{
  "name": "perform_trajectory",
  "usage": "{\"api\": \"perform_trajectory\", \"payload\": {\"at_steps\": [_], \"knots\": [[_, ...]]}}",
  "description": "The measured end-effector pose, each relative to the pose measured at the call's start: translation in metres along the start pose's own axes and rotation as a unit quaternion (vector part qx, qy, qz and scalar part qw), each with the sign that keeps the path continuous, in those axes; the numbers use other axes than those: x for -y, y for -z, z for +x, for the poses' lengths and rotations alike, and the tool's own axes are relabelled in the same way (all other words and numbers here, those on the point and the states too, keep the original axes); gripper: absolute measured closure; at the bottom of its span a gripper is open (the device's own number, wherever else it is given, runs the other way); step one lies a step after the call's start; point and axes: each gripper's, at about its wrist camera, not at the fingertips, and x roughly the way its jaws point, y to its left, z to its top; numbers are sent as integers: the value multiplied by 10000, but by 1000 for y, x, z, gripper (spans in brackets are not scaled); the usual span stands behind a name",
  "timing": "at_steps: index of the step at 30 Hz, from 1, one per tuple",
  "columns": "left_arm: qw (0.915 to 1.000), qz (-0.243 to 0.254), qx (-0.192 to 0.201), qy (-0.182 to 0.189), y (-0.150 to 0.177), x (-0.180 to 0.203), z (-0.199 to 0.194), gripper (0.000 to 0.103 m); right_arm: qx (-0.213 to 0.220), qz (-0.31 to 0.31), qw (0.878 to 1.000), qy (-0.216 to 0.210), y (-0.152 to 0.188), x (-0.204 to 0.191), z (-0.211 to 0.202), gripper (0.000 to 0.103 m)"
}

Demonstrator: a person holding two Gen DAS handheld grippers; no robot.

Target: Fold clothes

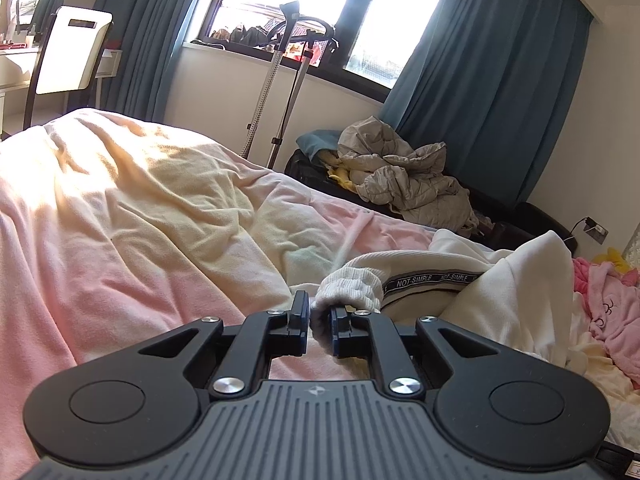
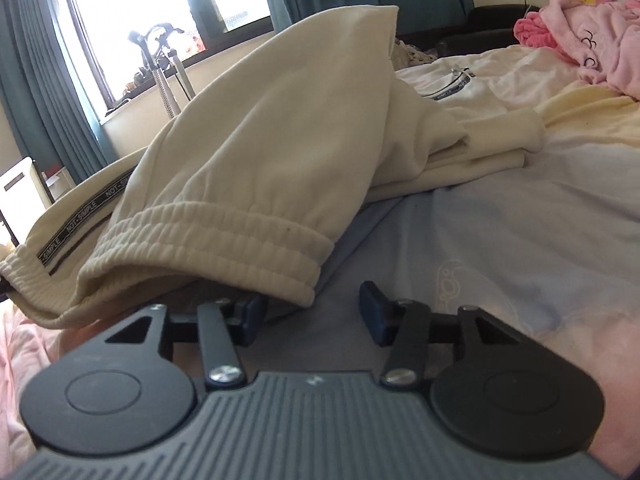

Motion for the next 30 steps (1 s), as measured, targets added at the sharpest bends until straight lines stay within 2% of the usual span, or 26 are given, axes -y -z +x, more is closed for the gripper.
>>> {"api": "perform_trajectory", "payload": {"at_steps": [3, 6, 7, 9, 15, 18, 19, 20, 25, 27, 30], "knots": [[10000, -6, 8, 3, 1, 1, 1, 89, 477, 268, 9982, -233, -7, 3, -16, 74], [10000, -11, -1, -10, 2, 0, 1, 89, 1281, -136, 9913, -289, -12, -13, -45, 77], [10000, -29, -10, -16, 2, -2, 1, 89, 1348, -179, 9903, -280, -13, -15, -50, 77], [10000, -77, -24, -33, 2, -4, 2, 89, 1212, -101, 9922, -259, -12, -14, -49, 77], [10000, -41, -31, -64, 3, -3, 2, 89, 259, 310, 9990, -212, -9, 6, -30, 72], [10000, -11, -27, -79, 4, -3, 3, 89, 113, 619, 9977, -252, -7, 20, -33, 75], [10000, -3, -19, -82, 4, -4, 3, 89, 232, 624, 9974, -285, -9, 21, -42, 76], [10000, 5, -11, -89, 4, -4, 4, 89, 400, 585, 9970, -314, -11, 20, -53, 84], [9999, -64, 38, -133, 5, -8, 10, 87, 1515, 18, 9880, -294, -19, 13, -116, 87], [9998, -86, 106, -152, 5, -9, 17, 87, 1587, -88, 9870, -251, -17, 16, -127, 87], [9996, -199, 103, -189, 2, -11, 32, 87, 1338, -34, 9909, -154, -5, 31, -135, 91]]}}
